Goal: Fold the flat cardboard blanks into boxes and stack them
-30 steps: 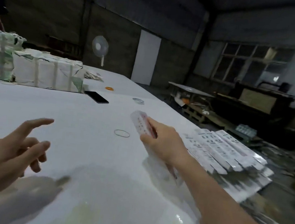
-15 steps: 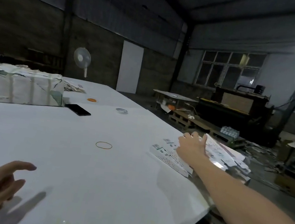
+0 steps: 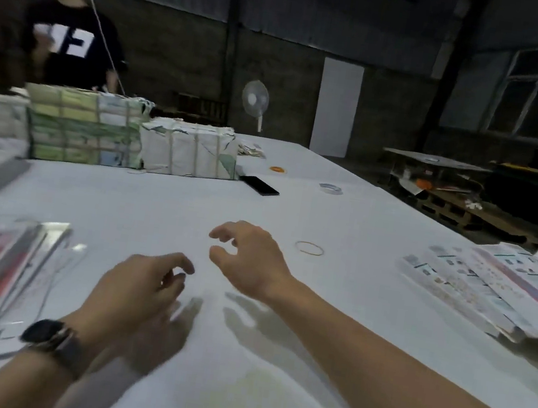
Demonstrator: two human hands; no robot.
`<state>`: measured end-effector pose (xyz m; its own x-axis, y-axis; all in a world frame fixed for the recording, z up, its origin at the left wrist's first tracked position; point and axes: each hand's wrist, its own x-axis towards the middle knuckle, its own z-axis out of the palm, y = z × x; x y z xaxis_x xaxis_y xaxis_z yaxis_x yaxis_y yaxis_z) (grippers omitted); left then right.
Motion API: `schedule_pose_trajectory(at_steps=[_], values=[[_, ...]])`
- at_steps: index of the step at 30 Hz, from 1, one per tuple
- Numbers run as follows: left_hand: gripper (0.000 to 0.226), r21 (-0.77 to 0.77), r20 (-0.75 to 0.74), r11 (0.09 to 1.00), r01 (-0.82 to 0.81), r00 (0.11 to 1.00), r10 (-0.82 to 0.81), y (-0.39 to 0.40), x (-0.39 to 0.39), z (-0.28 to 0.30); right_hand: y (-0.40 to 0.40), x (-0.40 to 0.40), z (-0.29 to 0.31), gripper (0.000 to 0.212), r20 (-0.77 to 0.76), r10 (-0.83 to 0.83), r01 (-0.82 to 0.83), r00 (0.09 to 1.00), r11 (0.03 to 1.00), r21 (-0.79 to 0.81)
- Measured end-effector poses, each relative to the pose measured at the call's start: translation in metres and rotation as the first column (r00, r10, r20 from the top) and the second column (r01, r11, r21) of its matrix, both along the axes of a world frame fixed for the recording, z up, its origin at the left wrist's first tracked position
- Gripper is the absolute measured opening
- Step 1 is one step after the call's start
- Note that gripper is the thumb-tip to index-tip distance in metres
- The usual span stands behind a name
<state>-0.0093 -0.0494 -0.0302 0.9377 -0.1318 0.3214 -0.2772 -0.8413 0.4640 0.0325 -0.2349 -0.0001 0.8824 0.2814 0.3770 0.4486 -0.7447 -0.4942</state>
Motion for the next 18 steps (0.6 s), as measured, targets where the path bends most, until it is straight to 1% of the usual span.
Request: schedule_pose_trajectory(at_steps=[2,4,5,7,8,10,11,13,15,18], values=[[0.023,0.065,-0.039,0.993,-0.094,0.995,0.097,0.005,0.003,0.0,0.025,-0.001,-0.017,0.029,-0.001,0.043,-0.042,0.999,0.995,0.089],[0.027,0.106,-0.044,0.98,-0.169,0.984,0.175,0.013,0.006,0.0,0.039,-0.003,-0.038,0.026,0.006,0.072,-0.073,0.997,0.991,0.115],[0.028,0.119,-0.032,0.972,-0.201,0.978,0.206,0.017,0.007,0.0,0.042,-0.004,-0.046,0.026,0.018,0.08,-0.081,0.997,0.991,0.107],[0.03,0.179,0.013,0.947,-0.267,0.963,0.269,0.025,0.009,0.003,0.04,0.0,-0.053,0.027,0.064,0.079,-0.087,0.995,0.986,0.142],[0.032,0.235,0.024,0.923,-0.305,0.951,0.308,0.031,0.009,0.005,0.037,0.002,-0.053,0.026,0.076,0.072,-0.084,0.994,0.983,0.162],[0.038,0.366,0.014,0.848,-0.384,0.913,0.408,0.044,0.01,0.009,0.033,0.007,-0.054,0.018,0.058,0.068,-0.078,0.996,0.98,0.184],[0.042,0.401,0.008,0.81,-0.427,0.886,0.463,0.052,0.01,0.01,0.032,0.009,-0.055,0.019,0.05,0.073,-0.081,0.996,0.978,0.191],[0.047,0.397,0.014,0.766,-0.506,0.838,0.546,0.069,0.01,0.014,0.032,0.008,-0.055,0.021,0.049,0.086,-0.094,0.995,0.977,0.191],[0.049,0.352,-0.005,0.734,-0.581,0.783,0.622,0.086,0.011,0.016,0.034,0.007,-0.056,0.021,0.053,0.109,-0.117,0.993,0.976,0.183],[0.051,0.32,-0.127,0.683,-0.657,0.684,0.718,0.104,0.009,0.012,0.032,0.008,-0.056,0.021,0.042,0.098,-0.104,0.994,0.971,0.215]])
